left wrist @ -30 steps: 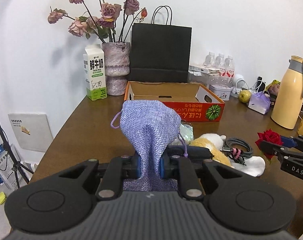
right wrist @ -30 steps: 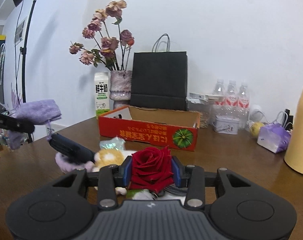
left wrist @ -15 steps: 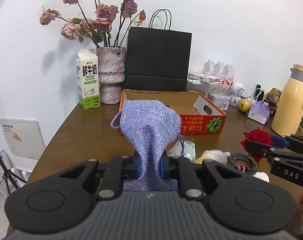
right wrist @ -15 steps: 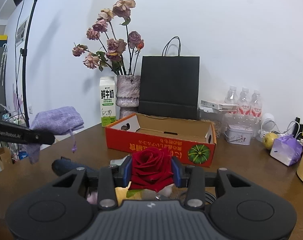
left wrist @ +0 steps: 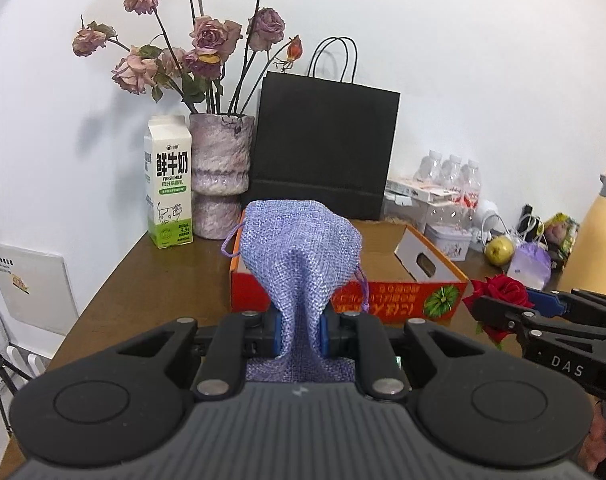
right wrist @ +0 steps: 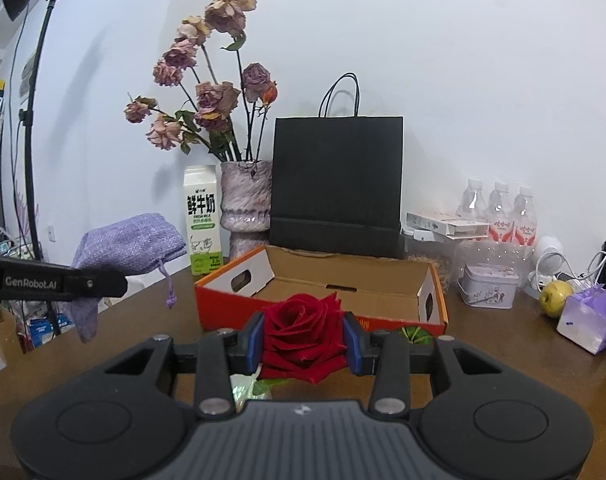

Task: Organize objects

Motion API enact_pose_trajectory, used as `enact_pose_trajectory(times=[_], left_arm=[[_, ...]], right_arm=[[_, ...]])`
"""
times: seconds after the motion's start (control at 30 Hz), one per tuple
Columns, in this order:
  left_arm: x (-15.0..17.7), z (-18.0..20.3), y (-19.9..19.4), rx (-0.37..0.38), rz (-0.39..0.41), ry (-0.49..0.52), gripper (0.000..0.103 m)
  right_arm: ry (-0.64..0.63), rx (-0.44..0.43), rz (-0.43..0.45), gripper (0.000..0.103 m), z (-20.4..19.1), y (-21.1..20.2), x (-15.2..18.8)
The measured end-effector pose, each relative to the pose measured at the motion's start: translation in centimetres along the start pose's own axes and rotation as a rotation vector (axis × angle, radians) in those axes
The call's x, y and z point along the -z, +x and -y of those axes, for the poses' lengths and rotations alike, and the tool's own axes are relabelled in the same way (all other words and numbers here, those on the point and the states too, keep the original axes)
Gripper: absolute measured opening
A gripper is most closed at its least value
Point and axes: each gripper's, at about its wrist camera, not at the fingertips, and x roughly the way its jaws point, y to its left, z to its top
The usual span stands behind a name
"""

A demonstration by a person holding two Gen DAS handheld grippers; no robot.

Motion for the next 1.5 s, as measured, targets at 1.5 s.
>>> enact_pose_trajectory(times=[1.5], left_arm=[[-7.1, -1.0, 16.4, 0.089, -0.035, 0.014, 0.017]], right_arm=[[0.058, 0.005, -0.046, 0.039, 4.6, 15.5, -6.9]])
